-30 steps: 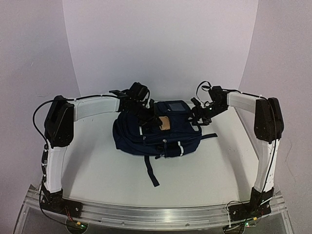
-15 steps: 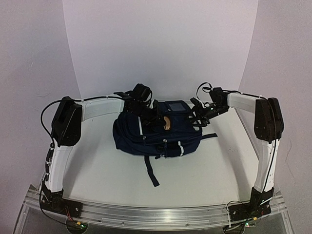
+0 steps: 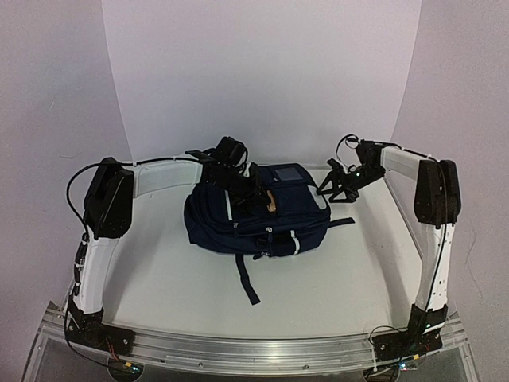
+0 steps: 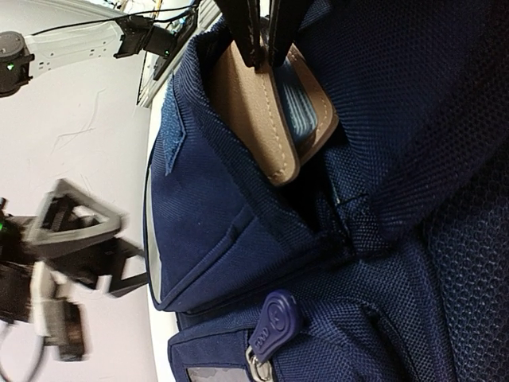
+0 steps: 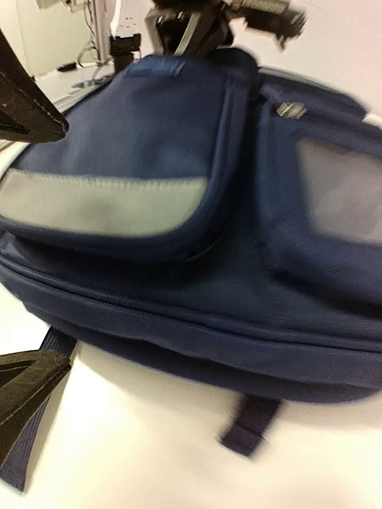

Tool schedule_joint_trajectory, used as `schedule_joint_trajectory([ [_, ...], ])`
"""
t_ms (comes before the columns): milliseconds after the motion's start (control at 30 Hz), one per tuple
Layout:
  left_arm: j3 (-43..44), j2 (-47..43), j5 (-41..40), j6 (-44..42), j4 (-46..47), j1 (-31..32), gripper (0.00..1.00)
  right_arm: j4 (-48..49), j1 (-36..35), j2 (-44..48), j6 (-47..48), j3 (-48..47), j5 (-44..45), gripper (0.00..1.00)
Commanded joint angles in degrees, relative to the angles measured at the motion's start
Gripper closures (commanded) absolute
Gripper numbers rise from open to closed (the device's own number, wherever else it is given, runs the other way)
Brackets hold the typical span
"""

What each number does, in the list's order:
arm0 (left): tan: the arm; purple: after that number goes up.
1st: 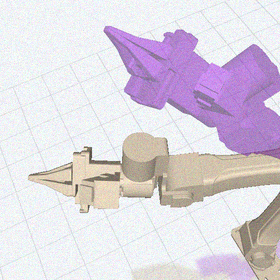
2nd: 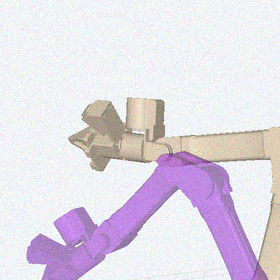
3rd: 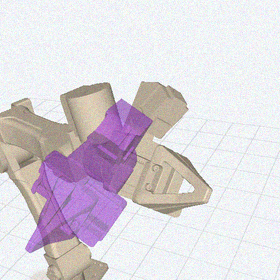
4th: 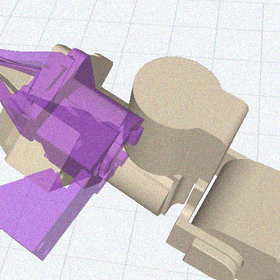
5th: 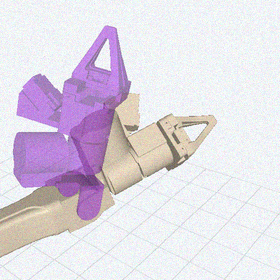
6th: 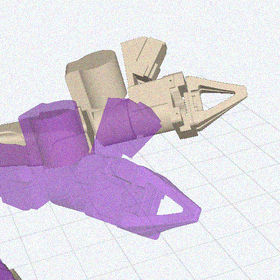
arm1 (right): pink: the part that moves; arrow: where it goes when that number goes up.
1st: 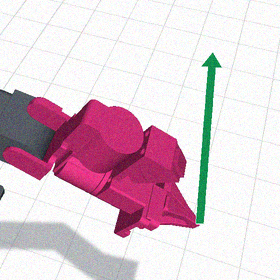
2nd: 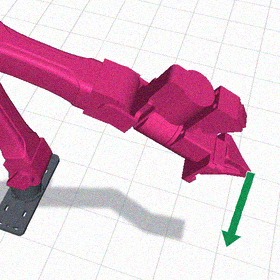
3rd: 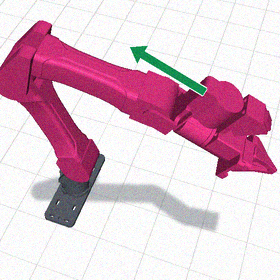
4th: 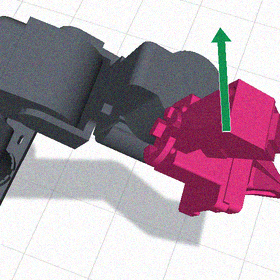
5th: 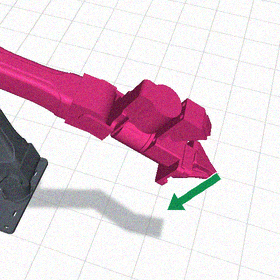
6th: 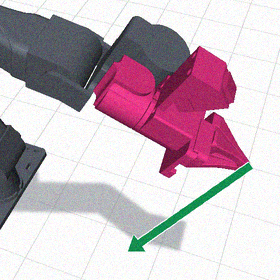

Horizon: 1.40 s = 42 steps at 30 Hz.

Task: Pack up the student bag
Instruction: Place the personal item in the student bag.

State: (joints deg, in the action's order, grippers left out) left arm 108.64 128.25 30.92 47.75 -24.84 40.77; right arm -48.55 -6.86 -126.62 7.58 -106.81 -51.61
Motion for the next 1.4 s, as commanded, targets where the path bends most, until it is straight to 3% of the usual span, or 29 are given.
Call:
schedule_joint_trajectory([
  [0, 2.1, 0.8, 1.2, -1.2, 0.6, 0.0, 0.95, -2.2, -2.8, -1.9, 2.0, 1.2, -5.6, 0.13],
  [567, 12.4, 10.8, 10.8, 0.6, 6.9, 0.2, 0.96, -2.0, -10.4, 0.9, 2.5, 6.8, -16.6, 0.21],
  [633, 10.2, 8.6, 12.8, 0.8, 8.2, 0.4, 0.97, -2.1, -10.5, 1.3, 1.8, 7.0, -18.0, 0.21],
  [767, -9.4, -2.7, 10.2, 5.2, 18.3, -0.3, 0.97, -2.2, -9.8, 3.1, 1.4, 7.5, -17.5, 0.13],
  [933, -16.3, -8.0, 7.2, 3.8, 16.3, -0.6, 0.98, -2.0, -7.5, 3.9, 0.7, 9.3, -18.3, 0.09],
  [1267, -0.9, 4.0, 13.3, 3.4, 14.7, 1.3, 0.96, -1.5, -10.1, 3.3, 1.0, 8.9, -22.0, 0.06],
  [1367, -3.0, 0.5, 10.1, 2.4, 12.7, 1.2, 0.85, -1.6, -10.1, 3.5, 0.8, 8.4, -20.3, 0.07],
])
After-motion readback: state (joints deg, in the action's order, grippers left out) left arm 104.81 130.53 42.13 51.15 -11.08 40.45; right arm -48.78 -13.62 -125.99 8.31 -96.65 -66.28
